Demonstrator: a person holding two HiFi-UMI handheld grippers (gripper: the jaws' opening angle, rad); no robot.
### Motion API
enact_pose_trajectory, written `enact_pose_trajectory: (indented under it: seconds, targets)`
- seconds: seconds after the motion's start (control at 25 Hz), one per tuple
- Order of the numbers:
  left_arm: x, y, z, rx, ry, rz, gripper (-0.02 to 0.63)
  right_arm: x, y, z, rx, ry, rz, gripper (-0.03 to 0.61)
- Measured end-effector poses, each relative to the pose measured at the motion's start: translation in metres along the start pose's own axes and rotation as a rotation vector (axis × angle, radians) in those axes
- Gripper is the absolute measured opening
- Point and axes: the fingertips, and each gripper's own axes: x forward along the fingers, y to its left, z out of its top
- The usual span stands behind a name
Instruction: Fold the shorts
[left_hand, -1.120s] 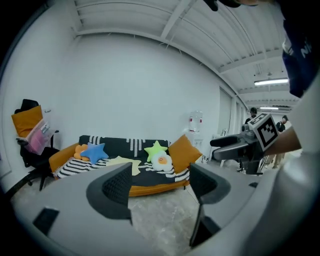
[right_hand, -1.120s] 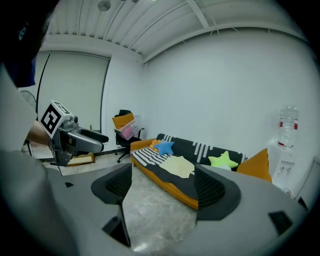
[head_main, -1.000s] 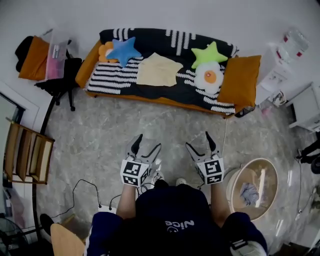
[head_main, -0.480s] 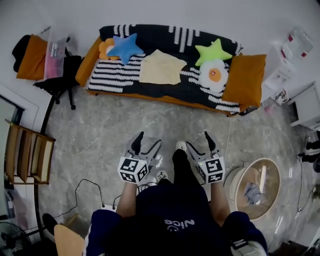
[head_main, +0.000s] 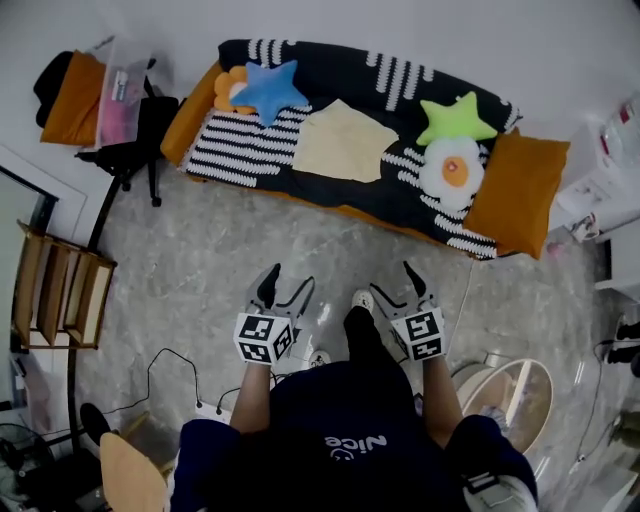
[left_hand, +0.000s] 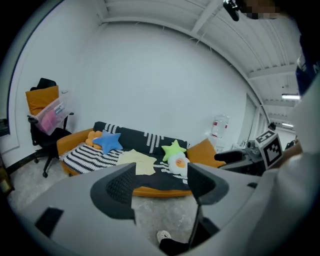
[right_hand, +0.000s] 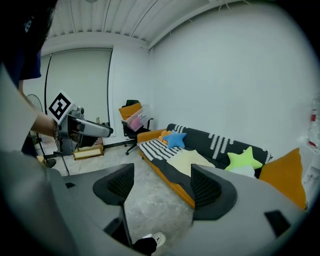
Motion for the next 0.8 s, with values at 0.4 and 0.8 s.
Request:
enact_pose_trajectory:
  seconds: [0.4,0.8]
  targets:
    - [0.109,0.011,0.043,0.006,0.01,0.141,0.265,0.082,-0.111,0.013,-0.03,0.075,0.13,0.324]
    - [0.166,0.011,0.046,-0.013,0.06,0.179,0.25,0.113,-0.147,0.006,-0.014,0.111,0.199,0.314]
